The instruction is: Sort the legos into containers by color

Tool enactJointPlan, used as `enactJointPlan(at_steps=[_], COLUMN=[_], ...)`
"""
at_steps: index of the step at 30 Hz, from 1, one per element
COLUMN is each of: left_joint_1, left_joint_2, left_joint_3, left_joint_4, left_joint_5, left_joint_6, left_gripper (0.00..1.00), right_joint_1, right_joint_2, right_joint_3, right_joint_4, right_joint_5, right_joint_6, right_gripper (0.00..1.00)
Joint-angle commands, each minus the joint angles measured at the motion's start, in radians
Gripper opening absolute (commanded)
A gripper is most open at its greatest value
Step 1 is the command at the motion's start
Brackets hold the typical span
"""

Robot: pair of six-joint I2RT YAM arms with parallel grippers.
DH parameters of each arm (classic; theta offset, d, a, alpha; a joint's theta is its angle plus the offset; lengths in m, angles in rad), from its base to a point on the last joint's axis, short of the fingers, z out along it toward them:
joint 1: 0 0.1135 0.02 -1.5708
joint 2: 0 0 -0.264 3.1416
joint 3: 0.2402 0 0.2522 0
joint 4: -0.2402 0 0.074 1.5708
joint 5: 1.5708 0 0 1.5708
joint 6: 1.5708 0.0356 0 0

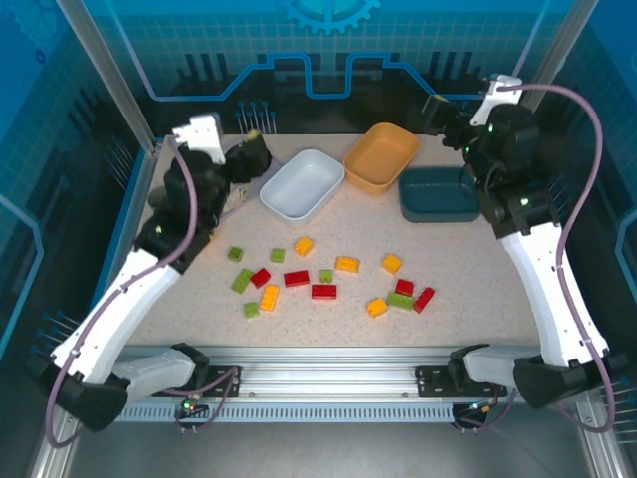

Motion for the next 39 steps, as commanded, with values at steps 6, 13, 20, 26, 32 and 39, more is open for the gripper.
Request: enactJointPlan(at_steps=[6, 13, 20, 26, 32, 39], left_joint_1=[0.151, 0.143, 0.134, 0.131, 0.126, 0.121], left_joint_2=[0.415, 0.596, 0.669, 0.689, 0.707, 0.722], left_joint_3=[0.279, 0.324, 0.342, 0.335, 0.336, 0.348], left_joint_4=[-0.561, -0.572, -0.560, -0.560, -0.556, -0.566], left_joint_5=[0.494, 0.617, 0.644, 0.638, 0.636, 0.637], left_joint_6=[-0.417, -0.456, -0.460, -0.460, -0.465, -0.459], left_gripper=[0.95, 0.87, 0.83, 0.83, 0.82, 0.82], right_joint_1=[-0.065, -0.129, -0.160, -0.152, -0.139, -0.128], right_joint_2=[0.366, 0.703, 0.984, 1.180, 1.274, 1.270], right_joint_3=[0.166, 0.339, 0.613, 0.826, 0.902, 0.872], right_joint_4=[-0.520, -0.559, -0.609, -0.659, -0.693, -0.731], right_joint_5=[-0.208, -0.251, -0.336, -0.369, -0.372, -0.299], right_joint_6=[0.234, 0.267, 0.318, 0.359, 0.363, 0.300], right_gripper=[0.81, 0.78, 0.83, 0.82, 0.72, 0.58])
